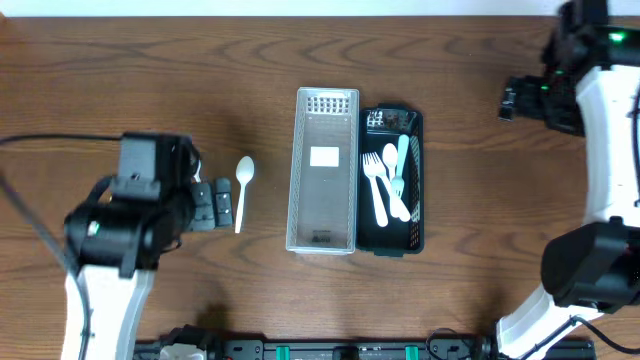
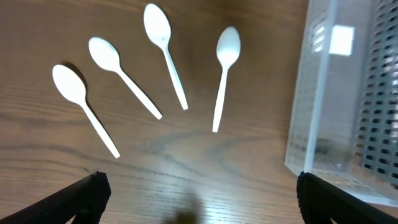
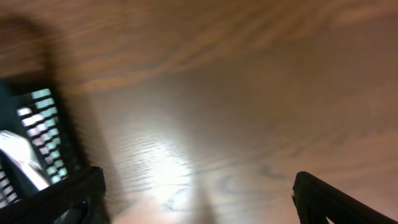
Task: Pack container
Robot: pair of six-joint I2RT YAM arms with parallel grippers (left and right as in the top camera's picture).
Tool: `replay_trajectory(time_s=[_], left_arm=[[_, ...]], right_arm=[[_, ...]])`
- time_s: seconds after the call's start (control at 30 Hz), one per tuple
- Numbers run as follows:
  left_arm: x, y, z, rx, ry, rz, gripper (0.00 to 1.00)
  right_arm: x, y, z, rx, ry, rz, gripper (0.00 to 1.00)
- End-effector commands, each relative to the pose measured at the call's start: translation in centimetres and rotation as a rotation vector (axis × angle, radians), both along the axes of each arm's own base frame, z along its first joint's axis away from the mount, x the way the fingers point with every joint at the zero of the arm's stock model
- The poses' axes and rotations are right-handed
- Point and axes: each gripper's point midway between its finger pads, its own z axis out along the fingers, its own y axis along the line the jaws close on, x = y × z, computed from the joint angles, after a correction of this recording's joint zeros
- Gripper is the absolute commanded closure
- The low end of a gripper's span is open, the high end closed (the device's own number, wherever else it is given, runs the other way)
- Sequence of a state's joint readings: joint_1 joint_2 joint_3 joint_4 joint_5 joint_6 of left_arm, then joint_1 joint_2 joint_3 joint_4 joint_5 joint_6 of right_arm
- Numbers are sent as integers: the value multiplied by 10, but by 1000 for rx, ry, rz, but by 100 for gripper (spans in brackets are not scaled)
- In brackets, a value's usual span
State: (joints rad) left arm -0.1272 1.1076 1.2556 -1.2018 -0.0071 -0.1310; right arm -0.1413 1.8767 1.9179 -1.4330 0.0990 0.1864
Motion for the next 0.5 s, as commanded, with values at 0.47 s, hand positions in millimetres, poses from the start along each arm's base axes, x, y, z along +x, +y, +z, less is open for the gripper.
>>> replay_trajectory(time_s=[0.47], left_arm=[[63, -6, -56, 23, 118, 9, 2]], right_arm=[[-77, 2, 72, -6, -70, -86, 1]])
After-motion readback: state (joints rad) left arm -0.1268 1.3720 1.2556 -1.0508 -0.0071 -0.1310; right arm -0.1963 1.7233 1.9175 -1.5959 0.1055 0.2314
